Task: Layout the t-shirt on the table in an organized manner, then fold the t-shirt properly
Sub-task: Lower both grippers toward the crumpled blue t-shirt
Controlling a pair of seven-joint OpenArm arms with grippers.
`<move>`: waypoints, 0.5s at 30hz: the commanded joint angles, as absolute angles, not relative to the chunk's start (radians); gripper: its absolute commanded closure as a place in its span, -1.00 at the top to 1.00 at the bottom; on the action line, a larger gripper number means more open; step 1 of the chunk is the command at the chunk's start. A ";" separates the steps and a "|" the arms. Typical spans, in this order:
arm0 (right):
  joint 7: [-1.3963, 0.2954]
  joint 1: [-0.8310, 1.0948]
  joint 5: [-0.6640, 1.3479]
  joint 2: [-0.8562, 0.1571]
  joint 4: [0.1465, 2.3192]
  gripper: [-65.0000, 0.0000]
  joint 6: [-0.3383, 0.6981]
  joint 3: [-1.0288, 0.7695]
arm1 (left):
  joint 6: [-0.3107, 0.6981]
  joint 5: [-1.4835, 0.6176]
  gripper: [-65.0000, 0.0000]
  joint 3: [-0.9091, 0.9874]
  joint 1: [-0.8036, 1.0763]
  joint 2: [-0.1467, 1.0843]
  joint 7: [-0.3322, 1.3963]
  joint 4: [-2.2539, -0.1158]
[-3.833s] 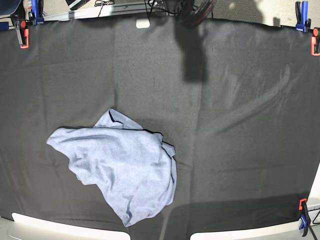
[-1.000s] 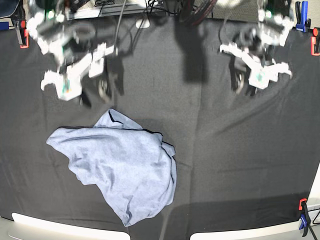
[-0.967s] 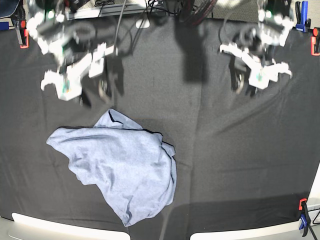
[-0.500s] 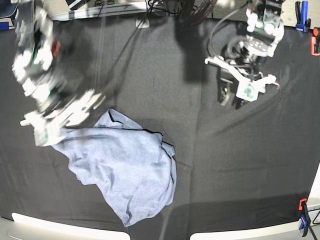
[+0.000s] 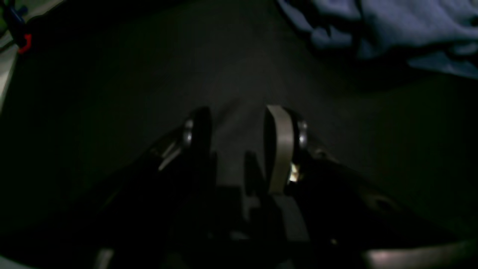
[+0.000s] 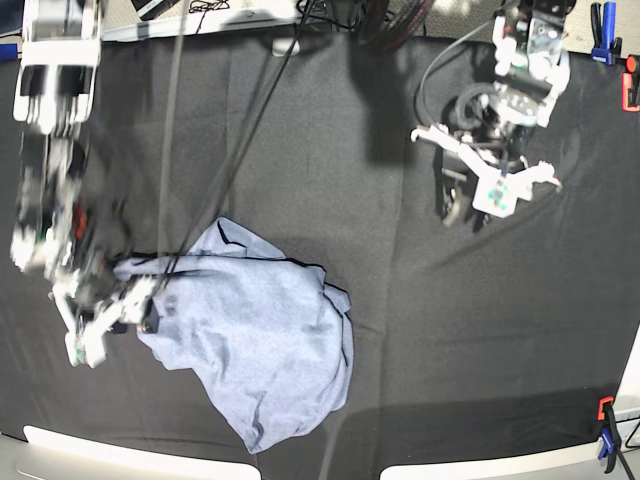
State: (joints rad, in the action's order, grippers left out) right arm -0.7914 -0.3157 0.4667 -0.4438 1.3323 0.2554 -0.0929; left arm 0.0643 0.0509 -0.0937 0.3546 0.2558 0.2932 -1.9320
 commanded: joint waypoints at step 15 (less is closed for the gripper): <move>-1.031 -0.579 0.281 -0.595 1.045 -0.07 0.200 -0.112 | 0.064 0.053 -0.34 -0.092 0.327 0.258 0.269 -1.953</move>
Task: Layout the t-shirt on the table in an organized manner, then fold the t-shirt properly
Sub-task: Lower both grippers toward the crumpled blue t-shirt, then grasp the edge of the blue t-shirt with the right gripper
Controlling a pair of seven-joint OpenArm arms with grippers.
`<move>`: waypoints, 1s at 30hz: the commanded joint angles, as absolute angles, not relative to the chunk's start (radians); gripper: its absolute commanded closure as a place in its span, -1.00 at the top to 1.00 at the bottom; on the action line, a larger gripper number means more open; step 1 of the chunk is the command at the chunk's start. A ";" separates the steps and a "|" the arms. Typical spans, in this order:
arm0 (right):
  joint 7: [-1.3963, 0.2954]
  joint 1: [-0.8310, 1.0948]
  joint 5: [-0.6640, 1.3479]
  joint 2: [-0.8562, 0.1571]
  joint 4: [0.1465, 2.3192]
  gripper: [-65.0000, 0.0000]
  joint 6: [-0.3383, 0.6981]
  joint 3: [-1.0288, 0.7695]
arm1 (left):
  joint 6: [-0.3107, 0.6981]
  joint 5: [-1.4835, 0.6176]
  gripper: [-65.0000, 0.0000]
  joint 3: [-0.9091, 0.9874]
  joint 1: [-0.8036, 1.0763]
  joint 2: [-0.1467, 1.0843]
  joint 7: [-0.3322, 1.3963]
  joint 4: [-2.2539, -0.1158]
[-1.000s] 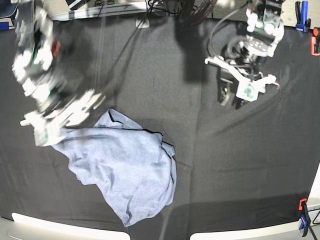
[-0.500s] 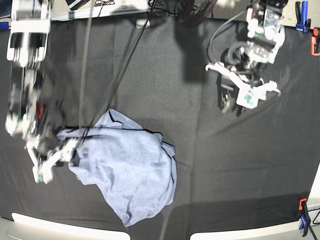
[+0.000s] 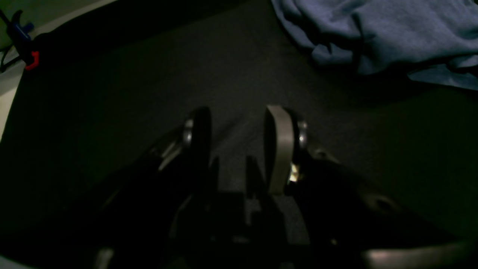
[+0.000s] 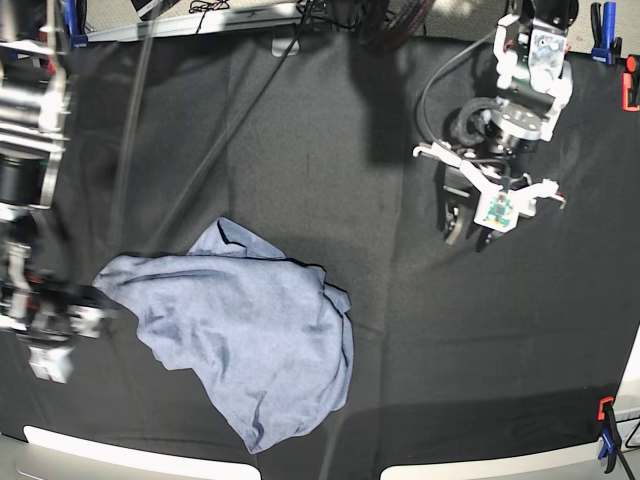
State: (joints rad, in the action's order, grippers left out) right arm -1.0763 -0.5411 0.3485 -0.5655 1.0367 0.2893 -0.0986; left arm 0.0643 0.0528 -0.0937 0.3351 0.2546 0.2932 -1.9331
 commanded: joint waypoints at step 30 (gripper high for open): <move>-1.022 -0.526 0.614 -0.679 0.778 -0.09 0.543 -0.112 | 0.064 0.053 -0.34 -0.092 0.326 0.258 0.269 -1.953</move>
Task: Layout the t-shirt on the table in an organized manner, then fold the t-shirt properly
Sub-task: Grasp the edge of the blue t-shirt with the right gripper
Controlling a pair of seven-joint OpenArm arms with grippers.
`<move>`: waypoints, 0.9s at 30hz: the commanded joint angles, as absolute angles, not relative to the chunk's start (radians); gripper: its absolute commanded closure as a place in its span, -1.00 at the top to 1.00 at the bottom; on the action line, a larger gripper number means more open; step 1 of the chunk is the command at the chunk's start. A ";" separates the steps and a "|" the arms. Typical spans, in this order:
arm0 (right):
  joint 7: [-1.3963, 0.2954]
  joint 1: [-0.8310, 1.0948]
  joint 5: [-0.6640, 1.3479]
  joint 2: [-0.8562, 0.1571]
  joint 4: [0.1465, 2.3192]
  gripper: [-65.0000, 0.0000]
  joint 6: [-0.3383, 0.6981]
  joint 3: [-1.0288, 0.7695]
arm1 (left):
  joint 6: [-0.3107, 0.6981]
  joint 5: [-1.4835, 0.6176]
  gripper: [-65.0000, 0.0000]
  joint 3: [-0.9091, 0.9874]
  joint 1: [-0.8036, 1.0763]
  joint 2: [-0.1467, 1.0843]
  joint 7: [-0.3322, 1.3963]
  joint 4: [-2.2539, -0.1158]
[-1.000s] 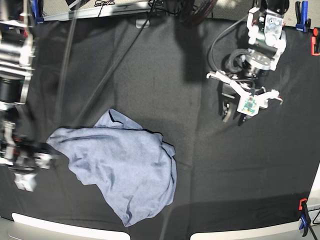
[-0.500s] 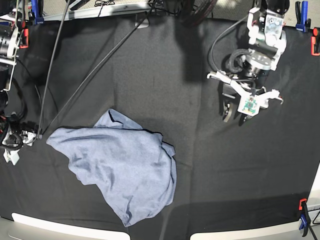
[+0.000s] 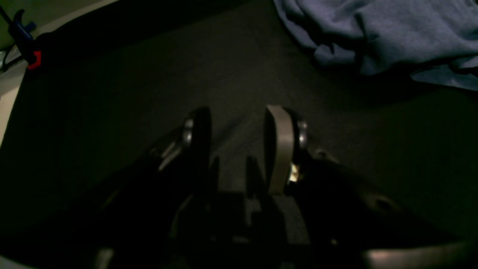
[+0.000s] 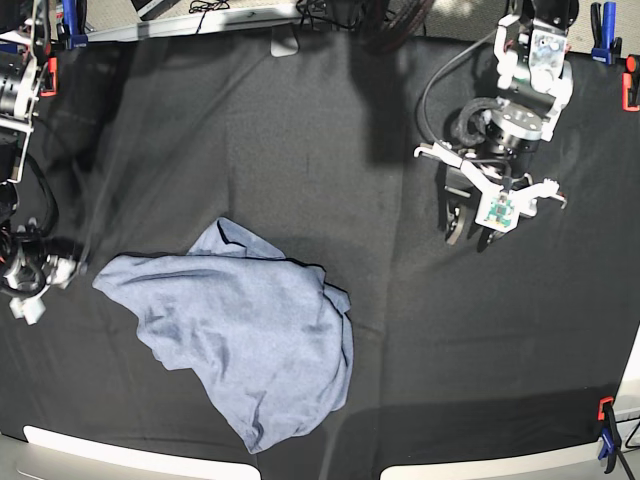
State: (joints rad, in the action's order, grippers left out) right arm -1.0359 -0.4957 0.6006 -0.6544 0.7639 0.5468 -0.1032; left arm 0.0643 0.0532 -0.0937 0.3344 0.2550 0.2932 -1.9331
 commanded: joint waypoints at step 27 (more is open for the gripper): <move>-0.874 -0.527 0.688 -0.718 0.779 -0.17 0.580 -0.112 | 0.064 0.090 -0.34 -0.092 0.327 0.258 0.270 -1.953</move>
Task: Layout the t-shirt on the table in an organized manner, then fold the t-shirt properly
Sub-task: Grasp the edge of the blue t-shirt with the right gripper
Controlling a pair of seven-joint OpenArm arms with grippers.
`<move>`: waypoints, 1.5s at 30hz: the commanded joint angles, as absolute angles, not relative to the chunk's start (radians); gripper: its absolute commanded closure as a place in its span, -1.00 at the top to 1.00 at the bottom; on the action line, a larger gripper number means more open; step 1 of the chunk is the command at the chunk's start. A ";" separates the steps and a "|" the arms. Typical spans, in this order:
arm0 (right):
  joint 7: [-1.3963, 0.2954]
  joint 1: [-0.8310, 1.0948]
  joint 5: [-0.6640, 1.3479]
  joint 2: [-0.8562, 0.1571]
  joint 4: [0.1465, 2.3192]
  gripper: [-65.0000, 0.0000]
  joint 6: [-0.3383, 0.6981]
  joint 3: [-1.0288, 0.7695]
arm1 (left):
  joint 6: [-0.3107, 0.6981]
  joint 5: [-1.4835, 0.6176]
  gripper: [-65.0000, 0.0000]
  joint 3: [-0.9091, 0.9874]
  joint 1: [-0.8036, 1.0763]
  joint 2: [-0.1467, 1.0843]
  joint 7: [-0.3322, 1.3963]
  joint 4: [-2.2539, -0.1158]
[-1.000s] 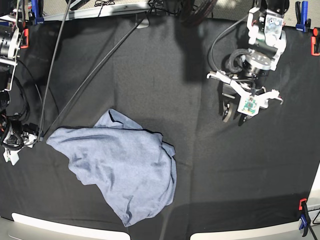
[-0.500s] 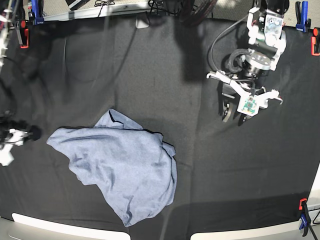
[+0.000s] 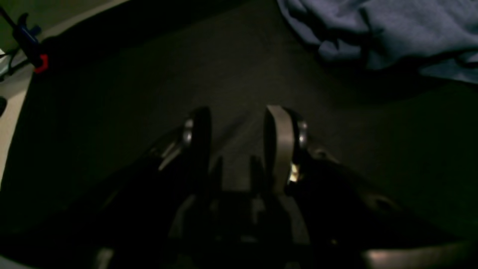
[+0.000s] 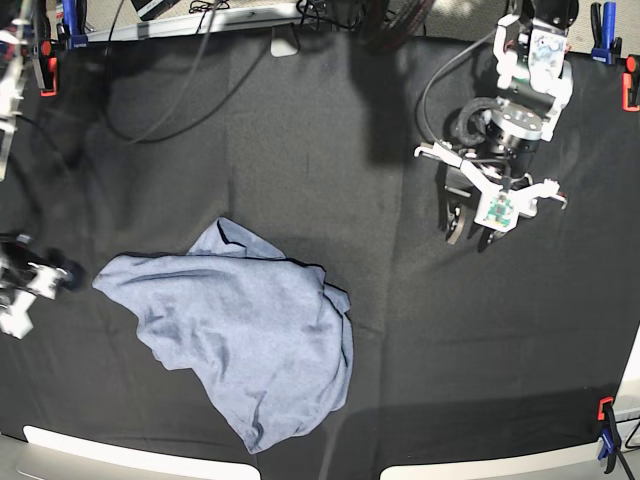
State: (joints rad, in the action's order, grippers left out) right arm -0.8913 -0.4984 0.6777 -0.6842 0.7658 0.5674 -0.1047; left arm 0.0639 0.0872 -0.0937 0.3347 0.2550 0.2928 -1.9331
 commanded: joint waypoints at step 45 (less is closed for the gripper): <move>-0.537 -0.588 0.310 -0.472 0.593 -1.00 0.332 -0.112 | 0.064 0.089 -0.34 -0.092 0.327 0.258 0.269 -1.953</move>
